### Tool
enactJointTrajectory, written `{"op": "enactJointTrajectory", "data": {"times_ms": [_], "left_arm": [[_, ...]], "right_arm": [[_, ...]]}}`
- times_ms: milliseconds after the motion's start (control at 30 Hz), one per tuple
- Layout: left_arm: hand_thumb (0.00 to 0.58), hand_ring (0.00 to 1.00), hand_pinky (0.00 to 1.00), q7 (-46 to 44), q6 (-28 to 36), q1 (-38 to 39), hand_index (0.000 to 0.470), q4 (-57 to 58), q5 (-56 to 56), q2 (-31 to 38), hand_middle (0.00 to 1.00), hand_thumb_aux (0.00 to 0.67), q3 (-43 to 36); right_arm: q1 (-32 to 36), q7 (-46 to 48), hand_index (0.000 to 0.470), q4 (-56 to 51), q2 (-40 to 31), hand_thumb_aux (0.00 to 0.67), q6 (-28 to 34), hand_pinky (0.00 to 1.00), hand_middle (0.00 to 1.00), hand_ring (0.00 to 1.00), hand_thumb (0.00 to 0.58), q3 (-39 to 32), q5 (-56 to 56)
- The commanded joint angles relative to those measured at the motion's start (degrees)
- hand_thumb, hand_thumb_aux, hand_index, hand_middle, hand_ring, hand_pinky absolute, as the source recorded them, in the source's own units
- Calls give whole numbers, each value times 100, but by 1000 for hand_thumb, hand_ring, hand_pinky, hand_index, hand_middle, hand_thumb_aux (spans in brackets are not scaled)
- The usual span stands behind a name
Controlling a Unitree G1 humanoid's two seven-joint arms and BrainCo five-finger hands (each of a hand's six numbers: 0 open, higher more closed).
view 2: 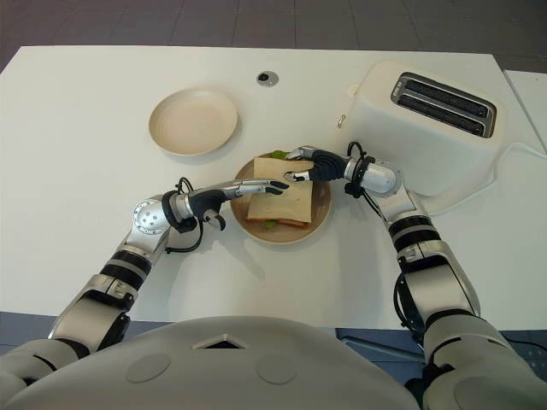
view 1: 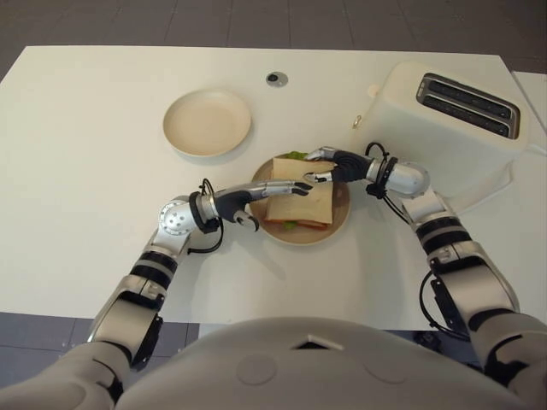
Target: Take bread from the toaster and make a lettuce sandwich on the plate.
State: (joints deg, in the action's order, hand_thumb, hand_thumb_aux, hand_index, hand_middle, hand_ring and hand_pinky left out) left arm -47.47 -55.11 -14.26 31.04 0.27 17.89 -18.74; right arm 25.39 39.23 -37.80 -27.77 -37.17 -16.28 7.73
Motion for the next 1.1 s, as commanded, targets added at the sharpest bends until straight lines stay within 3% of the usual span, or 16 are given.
{"op": "enactJointTrajectory", "data": {"times_ms": [33, 67, 100, 133, 300, 367, 400, 667, 733, 767, 800, 867, 900, 933, 967, 1100], "left_arm": [[0, 0, 0, 584, 312, -83, 0, 878, 1406, 272, 0, 0, -321], [0, 0, 0, 723, 314, -134, 0, 977, 1536, 277, 0, 0, -368], [0, 0, 0, 815, 299, -174, 0, 1047, 1603, 281, 0, 0, -417], [0, 0, 0, 879, 273, -196, 0, 1096, 1646, 293, 0, 0, -466], [0, 0, 0, 1056, 73, -238, 0, 1226, 1664, 369, 0, 0, -684], [31, 0, 0, 1115, 35, -278, 13, 1291, 1678, 391, 0, 18, -747], [53, 0, 0, 1146, 21, -288, 22, 1309, 1689, 406, 0, 32, -772], [216, 0, 0, 1420, -39, -319, 98, 1345, 1789, 485, 0, 139, -888], [31, 0, 0, 1810, -71, -412, 13, 1232, 1799, 439, 0, 18, -687], [108, 0, 0, 1877, -167, -450, 46, 1071, 1484, 366, 0, 66, -537], [476, 0, 0, 1799, -322, -437, 271, 814, 934, 293, 0, 386, -462], [580, 149, 149, 1029, -318, -105, 470, -455, -1041, 436, 149, 670, -837], [580, 439, 439, 578, -177, 105, 470, -1158, -1978, 609, 439, 670, -1063], [580, 859, 859, 111, -1, 289, 470, -1721, -2738, 787, 859, 670, -1212], [580, 1000, 1000, -375, 220, 454, 470, -2139, -3381, 928, 1000, 670, -1240], [580, 1000, 1000, -1596, 884, 806, 470, -2635, -4323, 1208, 1000, 670, -1028]], "right_arm": [[-164, 51, 470, 72, -15, 670, 9, 1000, 1000, 1000, 580, -159, 271], [-199, 80, 457, 183, -30, 652, 14, 1000, 1000, 1000, 580, -143, 227], [-233, 83, 7, 316, -48, 11, 16, 1000, 1000, 1000, 18, -99, 157], [-244, 38, 0, 429, -57, 0, 8, 1000, 1000, 1000, 0, -29, 90], [77, -824, 0, 642, 240, 0, -146, 749, 749, 749, 0, 737, -365], [228, -1348, 0, 625, 374, 0, -163, 75, 75, 75, 0, 1080, -348], [291, -1592, 0, 634, 438, 0, -180, 0, 0, 0, 0, 1227, -335], [493, -2438, 0, 645, 564, 0, -20, 0, 0, 0, 0, 1841, -456], [393, -2087, 0, 829, 583, 0, 82, 0, 0, 0, 0, 1832, -815], [270, -1665, 0, 1024, 592, 0, 182, 0, 0, 0, 0, 1754, -1193], [75, -1074, 0, 1323, 566, 0, 387, 82, 82, 82, 0, 1604, -1662], [-610, 426, 9, 2253, 235, 13, 790, 184, 184, 184, 23, 1124, -2656], [-941, 1060, 297, 2693, 26, 423, 1069, 373, 373, 373, 501, 999, -3124], [-1261, 1673, 470, 3064, -216, 670, 1325, 518, 518, 518, 580, 939, -3559], [-1586, 2258, 470, 3359, -481, 670, 1493, 714, 714, 714, 580, 900, -3872], [-2400, 3730, 470, 3332, -1359, 670, 1464, 933, 933, 933, 580, 494, -3449]]}}
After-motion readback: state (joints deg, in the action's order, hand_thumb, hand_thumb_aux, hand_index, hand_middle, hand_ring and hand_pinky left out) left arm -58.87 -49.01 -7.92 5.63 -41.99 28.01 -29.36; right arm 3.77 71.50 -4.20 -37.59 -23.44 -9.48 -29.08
